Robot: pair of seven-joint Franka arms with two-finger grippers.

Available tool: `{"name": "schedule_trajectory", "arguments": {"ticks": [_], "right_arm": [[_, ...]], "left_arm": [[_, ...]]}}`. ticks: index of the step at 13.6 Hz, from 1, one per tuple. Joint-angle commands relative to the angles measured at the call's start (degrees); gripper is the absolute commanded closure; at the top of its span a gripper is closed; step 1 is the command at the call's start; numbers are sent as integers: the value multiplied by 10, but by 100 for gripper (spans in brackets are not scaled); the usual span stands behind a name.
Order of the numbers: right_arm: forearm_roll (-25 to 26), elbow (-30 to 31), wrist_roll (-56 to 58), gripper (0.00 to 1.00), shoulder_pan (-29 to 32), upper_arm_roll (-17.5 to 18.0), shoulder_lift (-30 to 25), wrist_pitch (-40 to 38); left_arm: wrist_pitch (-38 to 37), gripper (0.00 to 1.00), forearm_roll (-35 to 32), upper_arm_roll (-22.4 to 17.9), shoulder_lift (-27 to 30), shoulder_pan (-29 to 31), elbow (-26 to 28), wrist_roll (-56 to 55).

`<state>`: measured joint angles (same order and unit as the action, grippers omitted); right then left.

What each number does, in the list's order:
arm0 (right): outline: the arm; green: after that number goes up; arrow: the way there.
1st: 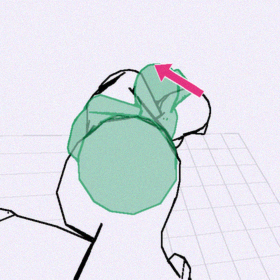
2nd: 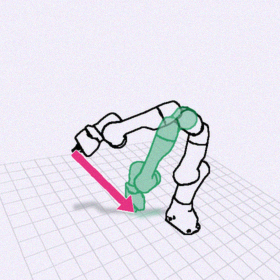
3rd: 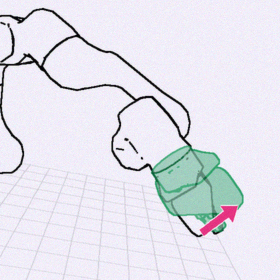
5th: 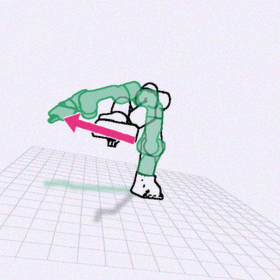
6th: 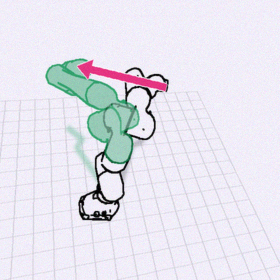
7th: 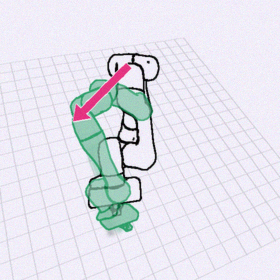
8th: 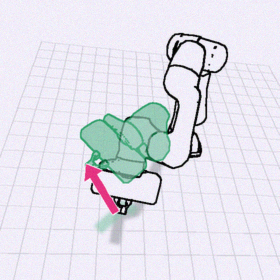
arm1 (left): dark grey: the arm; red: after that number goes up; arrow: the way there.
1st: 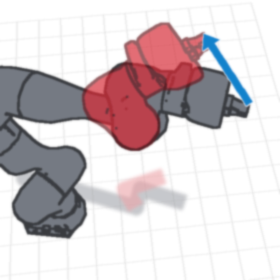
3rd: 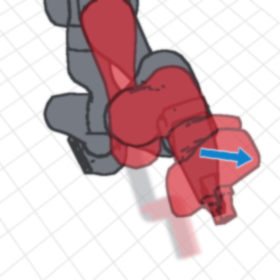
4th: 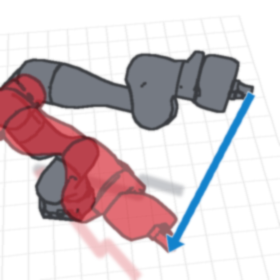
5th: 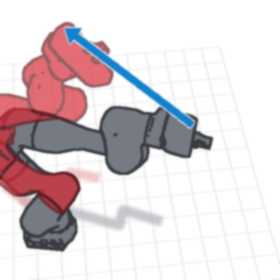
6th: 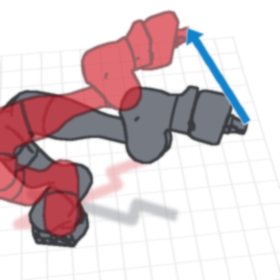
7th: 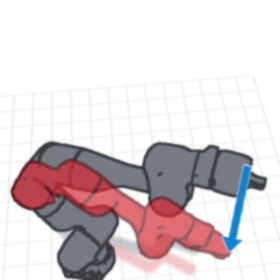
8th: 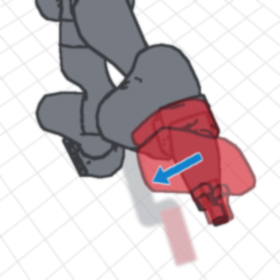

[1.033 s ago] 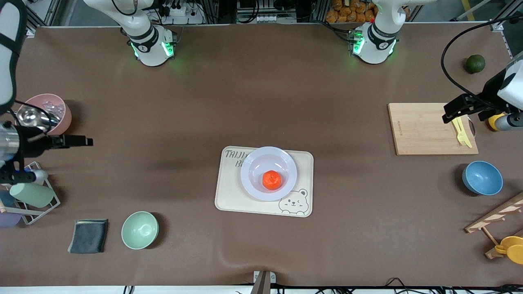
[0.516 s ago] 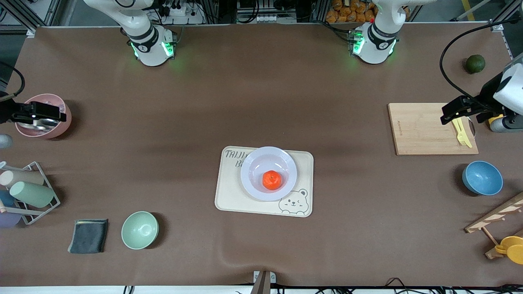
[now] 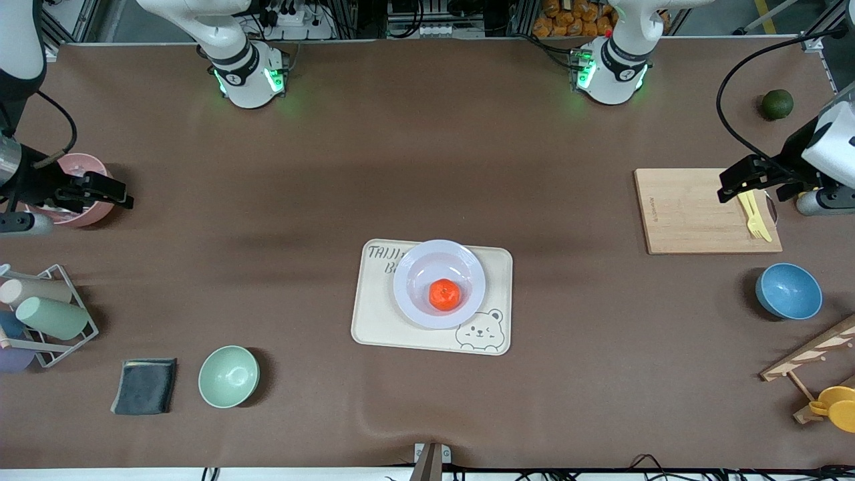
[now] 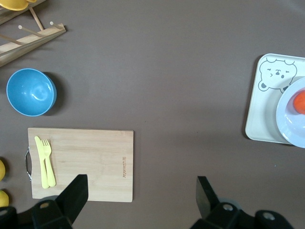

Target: Place orange and plate with both arms

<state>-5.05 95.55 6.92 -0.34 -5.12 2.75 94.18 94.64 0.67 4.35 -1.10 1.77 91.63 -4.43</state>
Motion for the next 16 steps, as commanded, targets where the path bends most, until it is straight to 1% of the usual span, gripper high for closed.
{"name": "schedule_trajectory", "arguments": {"ticks": [1, 3, 9, 10, 12, 16], "right_arm": [[20, -9, 4, 0, 3, 0, -17, 11], [42, -36, 4, 0, 5, -1, -12, 8], [41, -37, 24, 0, 22, -1, -11, 8], [42, -39, 18, 0, 17, 0, -11, 8], [43, -45, 20, 0, 21, -1, -11, 9], [43, -49, 16, 0, 21, -1, -11, 14]], "left_arm": [[4, 0, 15, 0, 18, 9, 1, 13], [4, 0, 15, 0, 25, 9, 5, 14], [-23, 0, 15, 0, 29, 13, 5, 21], [-24, 0, 12, 0, 29, 14, 0, 21], [-37, 0, 4, 0, 20, 12, -35, 17], [-42, 0, -3, -2, 17, 13, -40, 17]]}}
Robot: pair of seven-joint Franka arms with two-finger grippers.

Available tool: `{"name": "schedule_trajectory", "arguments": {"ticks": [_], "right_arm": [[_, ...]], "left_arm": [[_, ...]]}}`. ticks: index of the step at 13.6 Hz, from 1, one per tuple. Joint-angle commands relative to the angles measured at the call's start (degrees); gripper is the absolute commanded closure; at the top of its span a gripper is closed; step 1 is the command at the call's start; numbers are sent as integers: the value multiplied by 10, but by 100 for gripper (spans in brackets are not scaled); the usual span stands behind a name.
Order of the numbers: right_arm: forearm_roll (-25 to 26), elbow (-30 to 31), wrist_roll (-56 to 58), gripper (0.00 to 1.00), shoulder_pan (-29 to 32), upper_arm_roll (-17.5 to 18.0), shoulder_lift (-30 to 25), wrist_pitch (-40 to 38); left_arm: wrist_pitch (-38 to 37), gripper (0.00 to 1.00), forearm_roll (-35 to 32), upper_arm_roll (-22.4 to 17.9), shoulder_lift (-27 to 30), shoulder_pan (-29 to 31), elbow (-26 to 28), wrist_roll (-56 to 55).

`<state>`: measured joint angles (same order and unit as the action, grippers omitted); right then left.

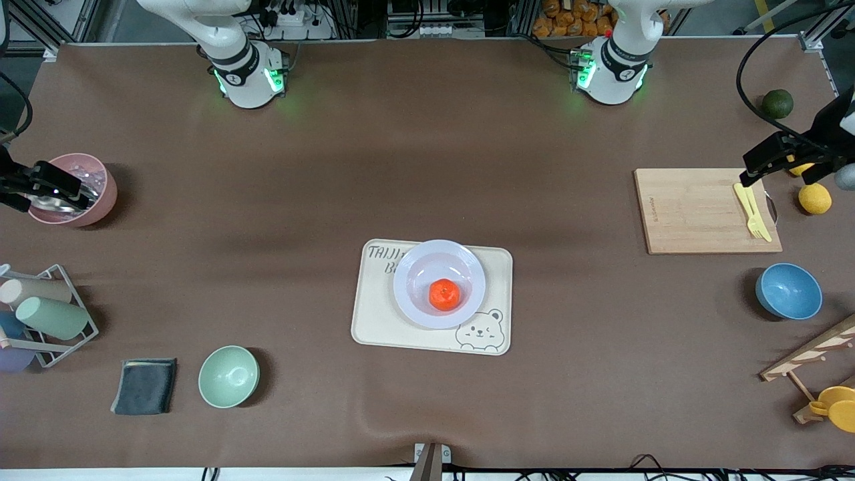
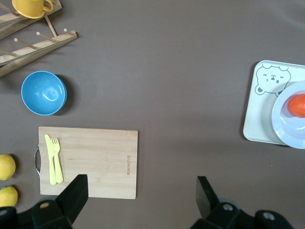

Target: Place orange and plate with both arms

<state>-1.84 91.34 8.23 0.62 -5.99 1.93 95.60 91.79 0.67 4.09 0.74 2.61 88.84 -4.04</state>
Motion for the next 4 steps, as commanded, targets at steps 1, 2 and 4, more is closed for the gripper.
{"name": "schedule_trajectory", "arguments": {"ticks": [1, 2, 4], "right_arm": [[10, -7, 3, 0, 11, 8, -2, -1], [10, -7, 3, 0, 11, 8, -2, -1], [10, -7, 3, 0, 11, 8, -2, -1]], "left_arm": [[-16, 0, -4, 0, 0, 5, -12, 13], [-17, 0, -4, 0, 0, 5, -12, 13], [-23, 0, -8, 1, 0, 4, -12, 13]]}}
